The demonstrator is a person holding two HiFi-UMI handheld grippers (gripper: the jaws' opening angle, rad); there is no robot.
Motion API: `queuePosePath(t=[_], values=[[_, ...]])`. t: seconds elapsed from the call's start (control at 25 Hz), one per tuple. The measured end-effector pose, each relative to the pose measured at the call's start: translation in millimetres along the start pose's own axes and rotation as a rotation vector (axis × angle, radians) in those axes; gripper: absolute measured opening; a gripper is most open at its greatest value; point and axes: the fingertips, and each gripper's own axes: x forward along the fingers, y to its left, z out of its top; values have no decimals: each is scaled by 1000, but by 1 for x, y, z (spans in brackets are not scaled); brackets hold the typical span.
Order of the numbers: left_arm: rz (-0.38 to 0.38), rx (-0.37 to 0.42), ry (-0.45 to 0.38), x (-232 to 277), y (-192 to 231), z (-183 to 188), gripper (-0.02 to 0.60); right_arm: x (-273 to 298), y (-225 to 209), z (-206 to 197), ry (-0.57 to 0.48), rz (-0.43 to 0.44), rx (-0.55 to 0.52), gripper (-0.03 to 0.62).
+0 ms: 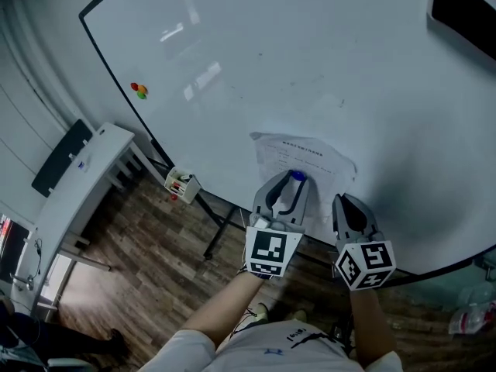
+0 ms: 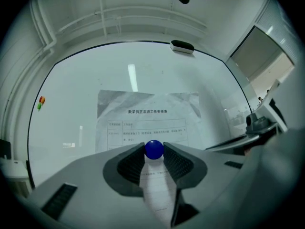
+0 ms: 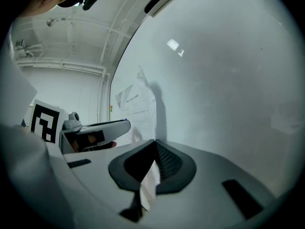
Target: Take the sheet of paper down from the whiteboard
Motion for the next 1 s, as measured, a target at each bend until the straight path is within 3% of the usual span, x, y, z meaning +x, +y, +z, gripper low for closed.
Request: queuePosePath(t=[0.24, 0.64, 1.0], values=[[19, -40, 24, -31, 9, -8, 133, -2, 13, -9, 32, 74, 29, 14], [91, -70, 45, -84, 23, -15, 133, -15, 51, -22, 83, 192, -14, 14], [153, -91, 57, -101, 32, -18, 133, -15, 69, -38, 151, 319, -38, 14]])
